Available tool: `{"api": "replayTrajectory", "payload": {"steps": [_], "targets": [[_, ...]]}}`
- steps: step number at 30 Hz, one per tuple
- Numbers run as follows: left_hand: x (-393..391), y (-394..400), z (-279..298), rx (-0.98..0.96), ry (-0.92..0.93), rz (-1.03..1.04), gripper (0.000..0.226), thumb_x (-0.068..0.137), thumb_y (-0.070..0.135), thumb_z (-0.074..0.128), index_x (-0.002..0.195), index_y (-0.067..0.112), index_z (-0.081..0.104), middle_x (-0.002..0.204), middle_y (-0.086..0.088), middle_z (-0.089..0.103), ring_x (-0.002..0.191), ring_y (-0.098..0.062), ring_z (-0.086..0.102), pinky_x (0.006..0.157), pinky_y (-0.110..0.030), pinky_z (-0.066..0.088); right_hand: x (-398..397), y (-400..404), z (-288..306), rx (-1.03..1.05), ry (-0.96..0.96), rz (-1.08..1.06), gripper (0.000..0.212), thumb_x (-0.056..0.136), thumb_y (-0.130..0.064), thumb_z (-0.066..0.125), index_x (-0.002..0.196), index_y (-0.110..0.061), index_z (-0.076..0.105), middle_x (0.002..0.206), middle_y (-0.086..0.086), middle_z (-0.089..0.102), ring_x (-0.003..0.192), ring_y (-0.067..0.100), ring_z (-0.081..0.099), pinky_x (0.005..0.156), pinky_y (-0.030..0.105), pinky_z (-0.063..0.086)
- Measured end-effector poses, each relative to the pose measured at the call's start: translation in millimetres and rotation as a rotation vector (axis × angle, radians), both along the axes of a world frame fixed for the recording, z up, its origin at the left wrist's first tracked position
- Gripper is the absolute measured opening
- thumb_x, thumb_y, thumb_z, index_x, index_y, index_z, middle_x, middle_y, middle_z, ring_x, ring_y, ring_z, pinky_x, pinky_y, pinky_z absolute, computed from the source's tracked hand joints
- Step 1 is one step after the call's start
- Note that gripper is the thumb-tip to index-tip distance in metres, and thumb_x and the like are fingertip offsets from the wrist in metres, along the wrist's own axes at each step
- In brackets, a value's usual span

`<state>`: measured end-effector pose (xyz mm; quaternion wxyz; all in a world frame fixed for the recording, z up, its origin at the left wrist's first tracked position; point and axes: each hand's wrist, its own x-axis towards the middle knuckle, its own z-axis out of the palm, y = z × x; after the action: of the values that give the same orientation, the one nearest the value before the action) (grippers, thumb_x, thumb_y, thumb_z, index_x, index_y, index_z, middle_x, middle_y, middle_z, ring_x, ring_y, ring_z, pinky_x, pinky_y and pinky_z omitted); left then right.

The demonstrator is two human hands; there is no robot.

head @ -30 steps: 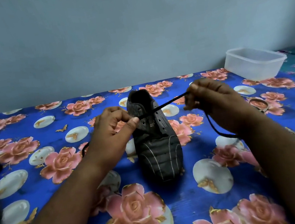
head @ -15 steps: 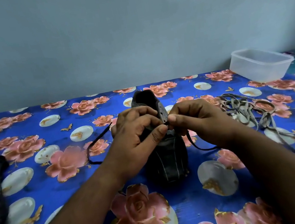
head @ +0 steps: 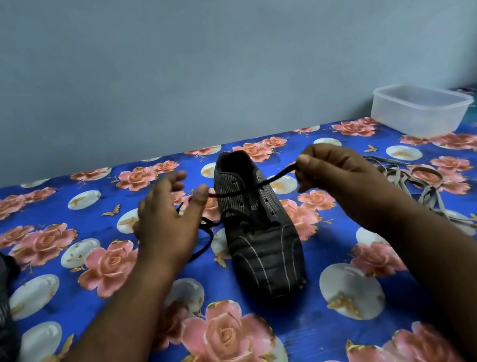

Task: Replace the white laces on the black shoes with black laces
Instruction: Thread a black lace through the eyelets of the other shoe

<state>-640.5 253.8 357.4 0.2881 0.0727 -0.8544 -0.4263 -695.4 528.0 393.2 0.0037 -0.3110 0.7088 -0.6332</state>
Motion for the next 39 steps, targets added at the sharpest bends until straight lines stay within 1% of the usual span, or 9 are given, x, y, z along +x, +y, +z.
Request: {"api": "replayTrajectory", "payload": {"steps": [3, 8, 12, 16, 21, 26, 30, 34, 39], "targets": [[14, 29, 9, -0.115, 0.106, -0.228, 0.053, 0.089, 0.071, 0.044, 0.135, 0.046, 0.052, 0.126, 0.026, 0.056, 0.126, 0.000, 0.044, 0.111, -0.048, 0.035, 11, -12, -1, 0.158, 0.055, 0.107, 0.022, 0.095, -0.027, 0.059, 0.077, -0.019, 0.067, 0.070, -0.006, 0.061, 0.069, 0.011, 0.053, 0.070, 0.025, 0.044], [22, 49, 13, -0.166, 0.125, -0.434, 0.026, 0.092, 0.059, 0.054, 0.109, 0.048, 0.070, 0.099, 0.027, 0.068, 0.103, -0.010, 0.060, 0.091, -0.048, 0.047, 14, -19, -6, 0.227, 0.043, 0.216, 0.022, 0.095, -0.026, 0.066, 0.085, -0.008, 0.071, 0.072, 0.011, 0.060, 0.068, 0.015, 0.049, 0.063, 0.035, 0.040], [19, 40, 15, -0.140, 0.157, -0.330, 0.026, 0.084, 0.063, 0.056, 0.100, 0.048, 0.070, 0.090, 0.023, 0.067, 0.091, -0.007, 0.059, 0.084, -0.046, 0.048, 13, -14, -1, 0.212, 0.047, 0.143, 0.018, 0.091, -0.029, 0.066, 0.082, -0.014, 0.071, 0.068, -0.010, 0.062, 0.064, 0.003, 0.050, 0.065, 0.021, 0.041], [16, 34, 13, -0.157, 0.140, -0.234, 0.031, 0.085, 0.066, 0.053, 0.103, 0.045, 0.067, 0.082, 0.016, 0.068, 0.094, -0.008, 0.057, 0.088, -0.059, 0.046, 5, -8, 0, 0.209, 0.060, -0.001, 0.025, 0.086, -0.039, 0.068, 0.085, -0.015, 0.074, 0.066, -0.006, 0.059, 0.065, 0.009, 0.050, 0.064, 0.026, 0.041], [19, 48, 11, -0.248, 0.163, -0.300, 0.035, 0.089, 0.067, 0.053, 0.109, 0.045, 0.071, 0.104, 0.028, 0.068, 0.112, -0.008, 0.055, 0.096, -0.057, 0.041, 9, -14, -3, 0.268, 0.099, 0.033, 0.023, 0.083, -0.038, 0.071, 0.082, -0.016, 0.076, 0.069, 0.001, 0.066, 0.067, 0.009, 0.055, 0.066, 0.028, 0.044], [19, 54, 9, -0.239, 0.176, -0.274, 0.017, 0.086, 0.053, 0.063, 0.098, 0.047, 0.073, 0.088, 0.031, 0.067, 0.100, -0.004, 0.054, 0.094, -0.054, 0.038, 9, -16, -3, 0.246, 0.071, 0.055, 0.019, 0.079, -0.033, 0.076, 0.081, -0.014, 0.076, 0.072, -0.003, 0.072, 0.069, 0.006, 0.061, 0.068, 0.023, 0.049], [19, 53, 11, -0.218, 0.159, -0.226, 0.019, 0.084, 0.057, 0.062, 0.096, 0.047, 0.073, 0.090, 0.030, 0.069, 0.100, -0.004, 0.052, 0.096, -0.045, 0.031, 6, -14, -5, 0.239, 0.085, -0.005, 0.016, 0.079, -0.037, 0.077, 0.080, -0.020, 0.078, 0.076, 0.005, 0.073, 0.070, 0.011, 0.062, 0.070, 0.039, 0.052], [22, 58, 12, -0.262, 0.169, -0.263, 0.028, 0.084, 0.063, 0.056, 0.101, 0.049, 0.074, 0.092, 0.030, 0.069, 0.102, -0.007, 0.053, 0.094, -0.052, 0.036, 7, -15, -6, 0.291, 0.120, 0.047, 0.008, 0.089, -0.018, 0.075, 0.086, -0.012, 0.079, 0.078, 0.004, 0.074, 0.068, -0.001, 0.059, 0.067, 0.016, 0.045], [19, 58, 12, -0.267, 0.159, -0.218, 0.020, 0.080, 0.061, 0.062, 0.089, 0.048, 0.074, 0.082, 0.029, 0.066, 0.097, -0.006, 0.051, 0.092, -0.053, 0.039, 4, -13, -8, 0.328, 0.125, 0.060, 0.011, 0.092, -0.015, 0.072, 0.092, -0.006, 0.079, 0.084, 0.004, 0.075, 0.075, -0.001, 0.062, 0.071, 0.013, 0.045]]}}
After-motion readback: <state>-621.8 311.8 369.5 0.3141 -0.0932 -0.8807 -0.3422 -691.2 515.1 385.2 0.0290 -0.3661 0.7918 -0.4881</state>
